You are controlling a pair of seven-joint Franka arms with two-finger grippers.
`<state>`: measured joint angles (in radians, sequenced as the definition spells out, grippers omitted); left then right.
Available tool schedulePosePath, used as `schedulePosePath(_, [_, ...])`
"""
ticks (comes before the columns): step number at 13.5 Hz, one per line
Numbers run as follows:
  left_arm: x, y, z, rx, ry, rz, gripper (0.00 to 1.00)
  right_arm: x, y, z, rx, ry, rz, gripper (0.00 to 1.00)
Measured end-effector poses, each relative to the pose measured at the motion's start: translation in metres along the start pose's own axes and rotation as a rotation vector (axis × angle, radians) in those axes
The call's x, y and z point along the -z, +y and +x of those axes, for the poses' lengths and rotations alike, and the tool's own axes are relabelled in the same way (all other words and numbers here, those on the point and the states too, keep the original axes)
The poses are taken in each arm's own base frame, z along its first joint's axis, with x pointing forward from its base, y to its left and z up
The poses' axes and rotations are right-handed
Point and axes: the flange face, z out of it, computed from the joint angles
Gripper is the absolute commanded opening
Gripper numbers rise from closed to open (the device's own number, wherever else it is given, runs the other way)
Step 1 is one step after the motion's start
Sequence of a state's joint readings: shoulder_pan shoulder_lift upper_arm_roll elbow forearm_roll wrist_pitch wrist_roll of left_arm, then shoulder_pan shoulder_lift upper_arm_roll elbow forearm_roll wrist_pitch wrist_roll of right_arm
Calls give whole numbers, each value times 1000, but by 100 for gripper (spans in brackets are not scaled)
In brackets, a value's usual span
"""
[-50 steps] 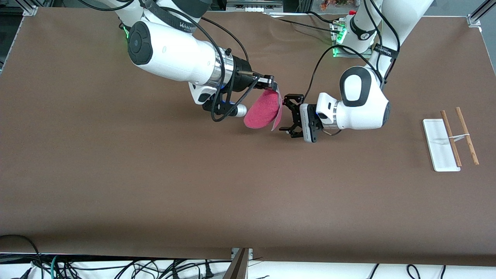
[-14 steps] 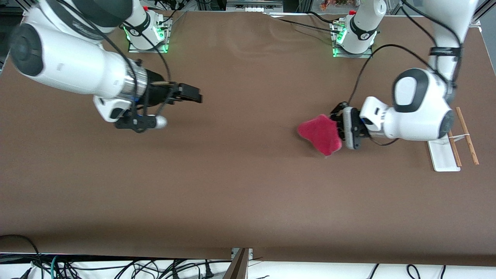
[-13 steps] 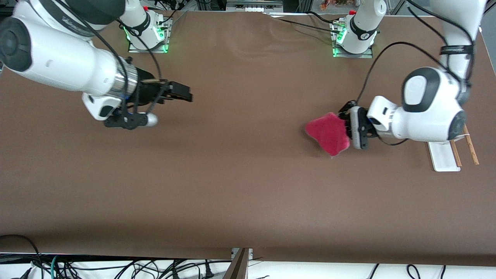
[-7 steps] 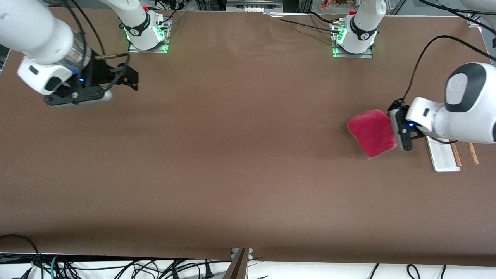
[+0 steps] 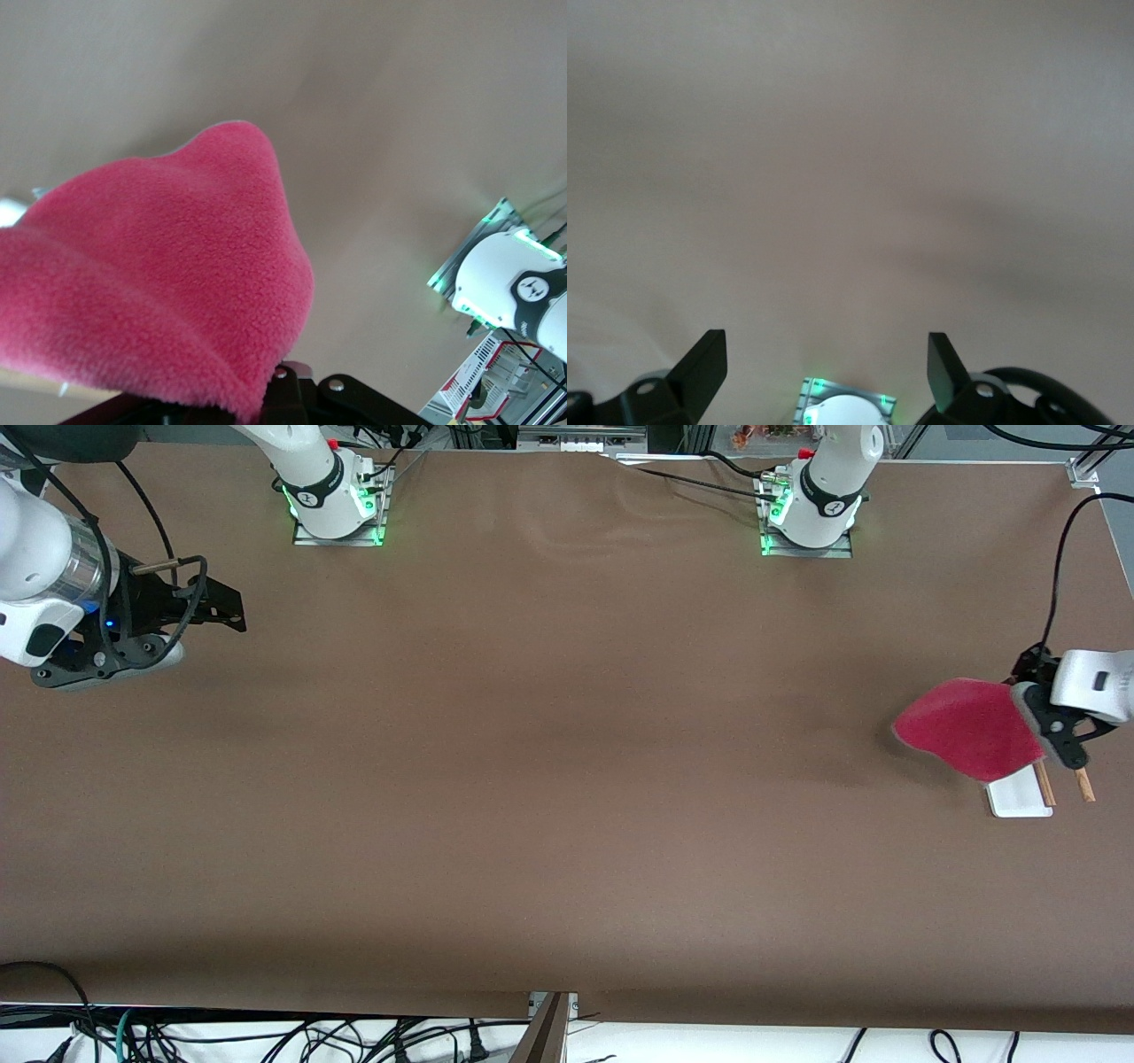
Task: Pass towel and hang on rack
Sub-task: 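Carry the towel with the left gripper over the white rack, then lower the towel onto the rack dowels and open the left gripper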
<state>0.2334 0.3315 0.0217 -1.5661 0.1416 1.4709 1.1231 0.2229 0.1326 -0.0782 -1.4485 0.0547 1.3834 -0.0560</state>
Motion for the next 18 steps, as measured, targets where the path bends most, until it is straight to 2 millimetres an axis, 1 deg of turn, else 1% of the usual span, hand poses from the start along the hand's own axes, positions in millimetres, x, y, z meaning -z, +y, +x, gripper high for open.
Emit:
schedulePosePath(3, [-10,-28,-56,100,8,6,0,-7,0,-10,-23,19,-51,100])
schedulePosePath(6, [-27,-57,-110,179,6,35,0,-7,-5,-10,-21,46,-77,100])
schedulePosePath(8, [-38,-76,-138,189,10,75,0,-7,-10,-8,-13,64,-78,100])
schedulePosePath(10, [-51,-92,-158,195,25,93,0,-6,-13,-6,-14,78,-79,100])
schedulePosePath(12, [-69,-106,-169,201,33,95,0,-6,-16,-6,-41,80,-63,100])
schedulePosePath(13, [-78,-112,-171,203,36,97,0,-6,-17,-6,-52,79,-50,100])
schedulePosePath(15, [-97,-127,-168,202,40,106,0,-6,-13,-7,-64,74,-41,100])
schedulePosePath(17, [-114,-137,-163,198,39,104,0,-6,-3,-7,-84,72,-36,100])
schedulePosePath(18, [-119,-139,-161,195,38,100,0,-6,3,-8,-94,72,-35,100])
